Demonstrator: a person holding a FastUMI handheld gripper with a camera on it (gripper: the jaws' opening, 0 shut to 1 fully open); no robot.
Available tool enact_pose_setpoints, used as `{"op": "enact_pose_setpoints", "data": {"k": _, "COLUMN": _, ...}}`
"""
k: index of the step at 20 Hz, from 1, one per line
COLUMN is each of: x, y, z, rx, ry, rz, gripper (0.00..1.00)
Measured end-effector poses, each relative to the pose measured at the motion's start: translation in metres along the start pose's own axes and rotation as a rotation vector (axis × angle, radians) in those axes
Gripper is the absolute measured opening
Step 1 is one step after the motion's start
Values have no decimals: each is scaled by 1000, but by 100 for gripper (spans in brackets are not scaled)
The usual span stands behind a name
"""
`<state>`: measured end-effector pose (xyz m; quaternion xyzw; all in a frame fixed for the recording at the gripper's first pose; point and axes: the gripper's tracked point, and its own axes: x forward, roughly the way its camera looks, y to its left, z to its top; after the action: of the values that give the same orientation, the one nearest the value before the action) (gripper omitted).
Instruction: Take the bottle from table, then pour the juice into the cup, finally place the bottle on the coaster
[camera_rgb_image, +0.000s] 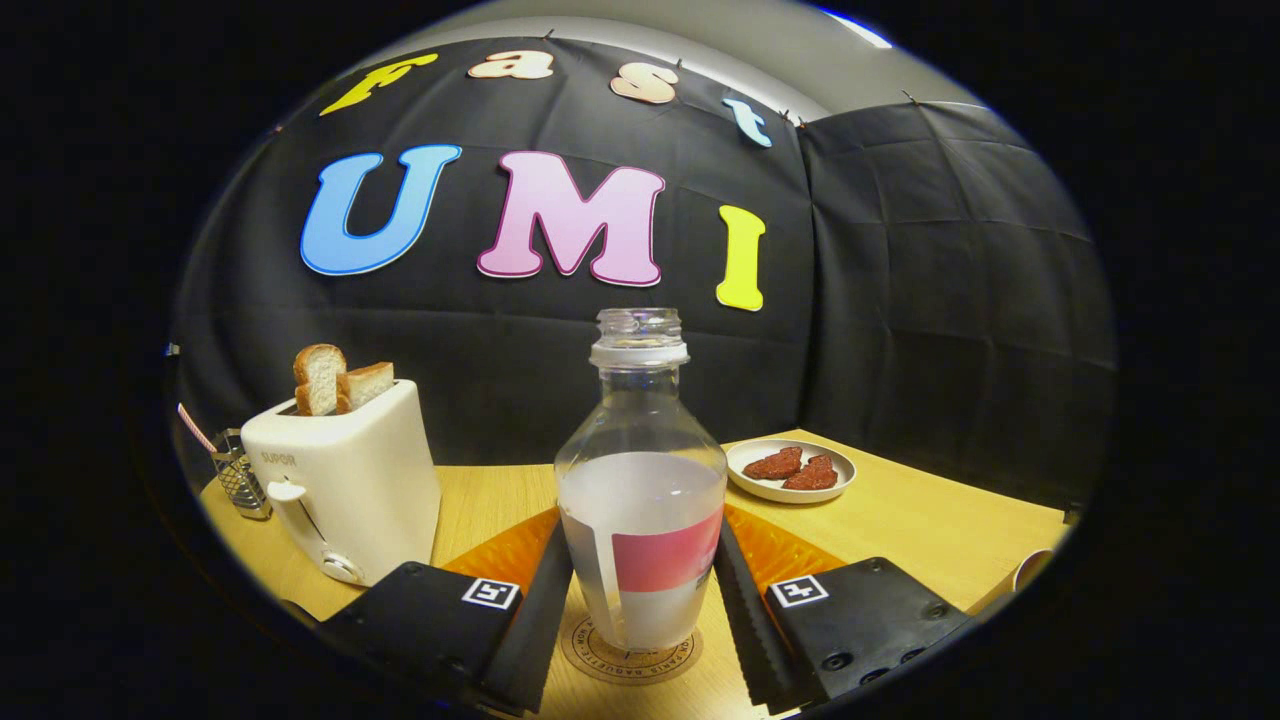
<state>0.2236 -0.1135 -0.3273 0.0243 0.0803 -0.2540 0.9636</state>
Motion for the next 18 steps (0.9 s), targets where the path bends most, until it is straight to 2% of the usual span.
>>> {"op": "enact_pose_setpoints", "data": {"k": 18, "x": 0, "y": -1, "z": -31, "rx": 64, "ry": 33, "rz": -21, "gripper": 78}}
